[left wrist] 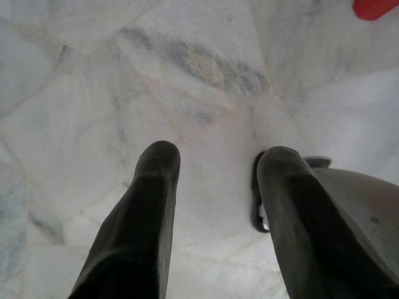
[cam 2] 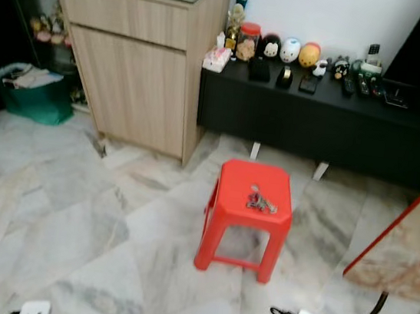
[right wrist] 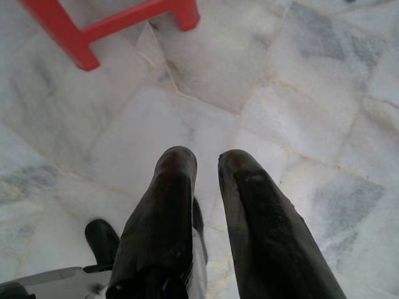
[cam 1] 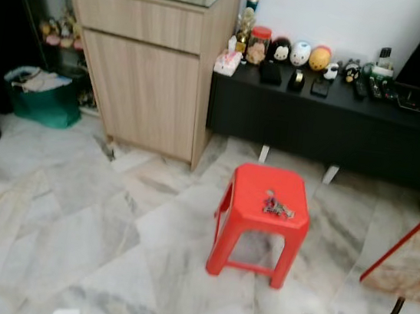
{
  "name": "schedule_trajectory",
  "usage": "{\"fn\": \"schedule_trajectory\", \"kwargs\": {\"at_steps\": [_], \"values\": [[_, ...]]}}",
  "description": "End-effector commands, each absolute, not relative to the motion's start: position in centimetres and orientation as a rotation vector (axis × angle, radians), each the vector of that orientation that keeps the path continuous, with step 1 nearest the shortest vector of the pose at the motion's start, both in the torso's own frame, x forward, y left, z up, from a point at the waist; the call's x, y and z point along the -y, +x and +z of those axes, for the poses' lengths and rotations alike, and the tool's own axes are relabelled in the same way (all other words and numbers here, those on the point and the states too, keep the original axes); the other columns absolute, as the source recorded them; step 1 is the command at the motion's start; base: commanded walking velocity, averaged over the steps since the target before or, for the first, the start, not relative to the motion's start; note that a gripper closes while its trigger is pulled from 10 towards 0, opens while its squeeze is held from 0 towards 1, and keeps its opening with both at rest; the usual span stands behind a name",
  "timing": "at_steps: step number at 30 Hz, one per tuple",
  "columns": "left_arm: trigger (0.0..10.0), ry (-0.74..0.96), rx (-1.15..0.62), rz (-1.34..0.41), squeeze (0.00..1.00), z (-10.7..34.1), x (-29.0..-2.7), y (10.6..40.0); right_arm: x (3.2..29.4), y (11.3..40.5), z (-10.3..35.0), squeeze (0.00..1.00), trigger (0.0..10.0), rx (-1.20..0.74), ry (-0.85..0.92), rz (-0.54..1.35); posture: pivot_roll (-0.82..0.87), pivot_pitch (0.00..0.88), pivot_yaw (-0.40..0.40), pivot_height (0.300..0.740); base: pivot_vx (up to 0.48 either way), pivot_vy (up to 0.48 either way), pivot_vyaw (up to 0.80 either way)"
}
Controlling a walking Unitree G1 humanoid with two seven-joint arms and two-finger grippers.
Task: Hang keys on a hook
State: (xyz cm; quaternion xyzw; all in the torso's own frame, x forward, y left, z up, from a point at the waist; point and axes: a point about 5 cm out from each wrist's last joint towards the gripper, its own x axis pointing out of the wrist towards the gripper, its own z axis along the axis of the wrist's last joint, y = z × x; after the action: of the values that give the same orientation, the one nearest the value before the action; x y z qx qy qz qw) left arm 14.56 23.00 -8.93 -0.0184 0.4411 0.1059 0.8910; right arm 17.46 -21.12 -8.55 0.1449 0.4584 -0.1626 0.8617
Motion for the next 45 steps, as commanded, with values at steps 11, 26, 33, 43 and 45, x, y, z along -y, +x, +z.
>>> {"fn": "schedule_trajectory", "kwargs": {"at_steps": [11, 26, 33, 43, 45], "values": [[10.0, -0.057, -0.922, 0.201, 0.00, -9.1, -22.8, 14.2, 21.1, 16.8, -8.9, 0.00, 10.0, -0.975, 0.295, -0.336, 0.12, 0.000, -0.031, 0.718, 0.000, 0.000, 0.00], [10.0, -0.023, -0.923, 0.198, 0.00, -9.1, -22.8, 14.1, 22.4, 16.7, -8.6, 0.00, 10.0, -0.967, 0.269, -0.338, 0.11, 0.000, -0.032, 0.718, 0.283, 0.000, 0.00], [10.0, -0.024, -0.926, 0.192, 0.00, -9.2, -22.7, 14.0, 20.8, 17.6, -8.5, 0.00, 10.0, -0.963, 0.270, -0.311, 0.11, 0.000, -0.032, 0.718, 0.326, 0.000, 0.00], [10.0, -0.022, -0.923, 0.190, 0.00, -9.2, -22.6, 14.0, 24.2, 16.0, -8.4, 0.00, 10.0, -0.977, 0.232, -0.336, 0.13, 0.000, -0.034, 0.718, 0.326, 0.000, 0.00], [10.0, -0.022, -0.923, 0.189, 0.00, -9.2, -22.6, 14.0, 24.5, 15.7, -8.5, 0.00, 10.0, -0.976, 0.236, -0.345, 0.12, 0.000, -0.032, 0.718, 0.326, 0.000, 0.00]]}}
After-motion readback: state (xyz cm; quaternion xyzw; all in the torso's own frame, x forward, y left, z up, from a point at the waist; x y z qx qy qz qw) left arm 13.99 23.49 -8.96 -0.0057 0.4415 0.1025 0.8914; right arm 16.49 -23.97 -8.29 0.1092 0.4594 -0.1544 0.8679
